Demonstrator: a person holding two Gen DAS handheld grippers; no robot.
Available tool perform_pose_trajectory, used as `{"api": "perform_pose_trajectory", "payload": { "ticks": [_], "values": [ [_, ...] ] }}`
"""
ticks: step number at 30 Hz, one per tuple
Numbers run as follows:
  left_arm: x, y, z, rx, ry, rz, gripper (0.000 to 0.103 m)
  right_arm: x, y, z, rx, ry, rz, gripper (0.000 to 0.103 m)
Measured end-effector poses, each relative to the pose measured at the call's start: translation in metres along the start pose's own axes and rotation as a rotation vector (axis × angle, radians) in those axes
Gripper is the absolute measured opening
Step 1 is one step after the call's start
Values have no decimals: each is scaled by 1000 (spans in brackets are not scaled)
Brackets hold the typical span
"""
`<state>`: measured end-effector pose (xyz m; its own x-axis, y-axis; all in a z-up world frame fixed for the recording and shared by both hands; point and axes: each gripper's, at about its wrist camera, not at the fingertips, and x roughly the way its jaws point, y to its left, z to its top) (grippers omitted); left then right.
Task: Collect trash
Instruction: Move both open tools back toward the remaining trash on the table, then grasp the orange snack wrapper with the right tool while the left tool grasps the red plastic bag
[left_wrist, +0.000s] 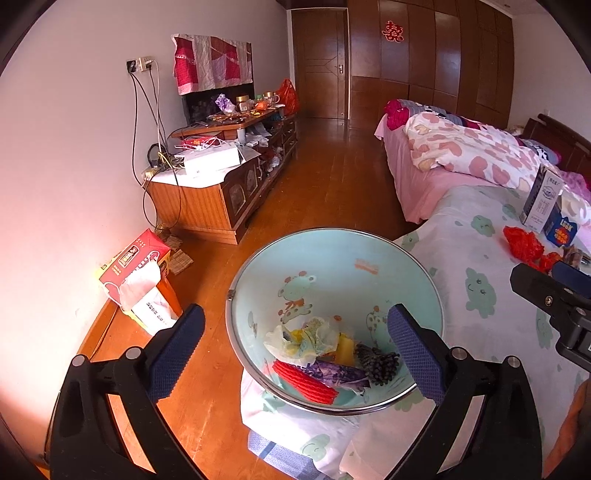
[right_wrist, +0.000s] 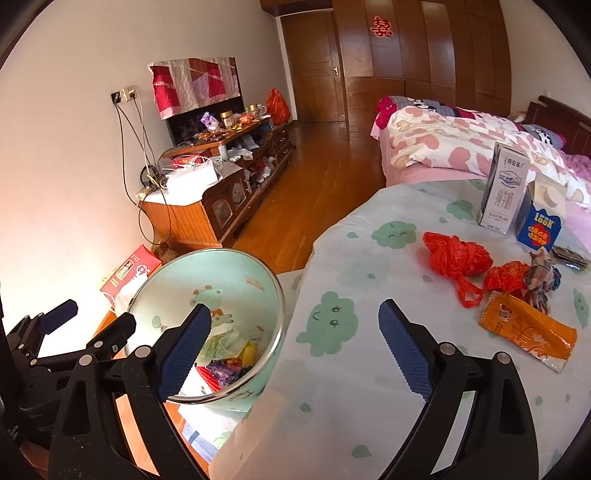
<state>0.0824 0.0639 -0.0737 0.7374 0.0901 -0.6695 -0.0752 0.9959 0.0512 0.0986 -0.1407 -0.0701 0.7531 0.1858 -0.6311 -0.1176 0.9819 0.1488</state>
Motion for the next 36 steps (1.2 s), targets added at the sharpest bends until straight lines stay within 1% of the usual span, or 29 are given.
{"api": "perform_pose_trajectory", "payload": {
  "ticks": [9,19,24,30,36],
  "values": [
    [-10,-36,-10,59,-2,-39,97,-16,-33,-10,32,-7,-51,91],
    [-20,-67,-14,105,-3,-82,97,-33,-68,-20,60,-5,-99,91],
    [-24,-87,-18,136,3,-110,97,-45,-97,-31,94,-1,-134,91],
    [-28,-119,-28,215,9,-147,97,-59,-136,-46,125,15,-186,91],
    [-28,-143,-36,247,35,-187,97,-71,-180,-62,158,31,-223,91]
  ]
}}
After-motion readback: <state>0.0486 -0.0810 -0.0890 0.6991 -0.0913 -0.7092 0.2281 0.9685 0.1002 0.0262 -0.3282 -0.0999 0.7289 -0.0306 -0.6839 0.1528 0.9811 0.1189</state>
